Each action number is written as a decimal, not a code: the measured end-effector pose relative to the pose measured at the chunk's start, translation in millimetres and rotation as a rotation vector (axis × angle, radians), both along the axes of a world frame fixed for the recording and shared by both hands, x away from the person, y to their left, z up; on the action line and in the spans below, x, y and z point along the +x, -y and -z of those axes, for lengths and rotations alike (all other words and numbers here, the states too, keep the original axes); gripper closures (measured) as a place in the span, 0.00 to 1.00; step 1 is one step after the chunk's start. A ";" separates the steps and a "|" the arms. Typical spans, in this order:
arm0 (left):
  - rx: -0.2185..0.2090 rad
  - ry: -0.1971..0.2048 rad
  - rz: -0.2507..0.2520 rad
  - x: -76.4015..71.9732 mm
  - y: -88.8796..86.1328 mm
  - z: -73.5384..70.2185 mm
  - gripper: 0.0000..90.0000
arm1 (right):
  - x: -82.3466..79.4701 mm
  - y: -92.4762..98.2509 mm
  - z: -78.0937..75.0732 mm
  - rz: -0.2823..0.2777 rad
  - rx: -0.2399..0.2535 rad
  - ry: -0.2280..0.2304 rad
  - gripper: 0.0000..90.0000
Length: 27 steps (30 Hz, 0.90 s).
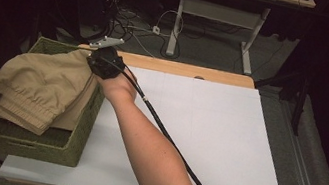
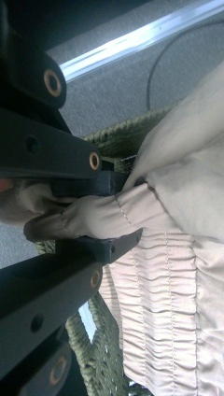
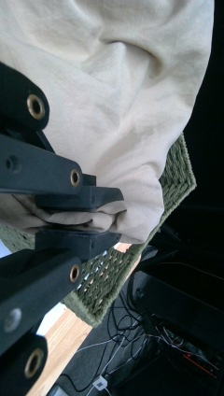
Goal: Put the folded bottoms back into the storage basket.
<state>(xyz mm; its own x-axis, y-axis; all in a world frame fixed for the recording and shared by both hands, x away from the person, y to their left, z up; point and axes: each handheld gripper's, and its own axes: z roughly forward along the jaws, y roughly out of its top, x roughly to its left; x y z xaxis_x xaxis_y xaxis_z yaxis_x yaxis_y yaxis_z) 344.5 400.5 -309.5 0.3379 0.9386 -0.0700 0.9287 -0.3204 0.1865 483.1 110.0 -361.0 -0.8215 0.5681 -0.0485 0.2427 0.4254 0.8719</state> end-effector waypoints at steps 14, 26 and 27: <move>0.038 -0.048 -0.025 -1.8 10.6 13.5 0.18 | 38.4 11.7 29.9 0.065 -0.002 -0.091 0.30; 0.034 -0.042 -0.016 8.7 34.2 28.9 0.04 | 9.1 63.7 13.6 0.035 0.085 -0.062 0.00; 0.016 -0.038 0.003 9.2 39.1 31.5 0.10 | 6.0 67.7 12.2 0.035 0.090 -0.054 0.00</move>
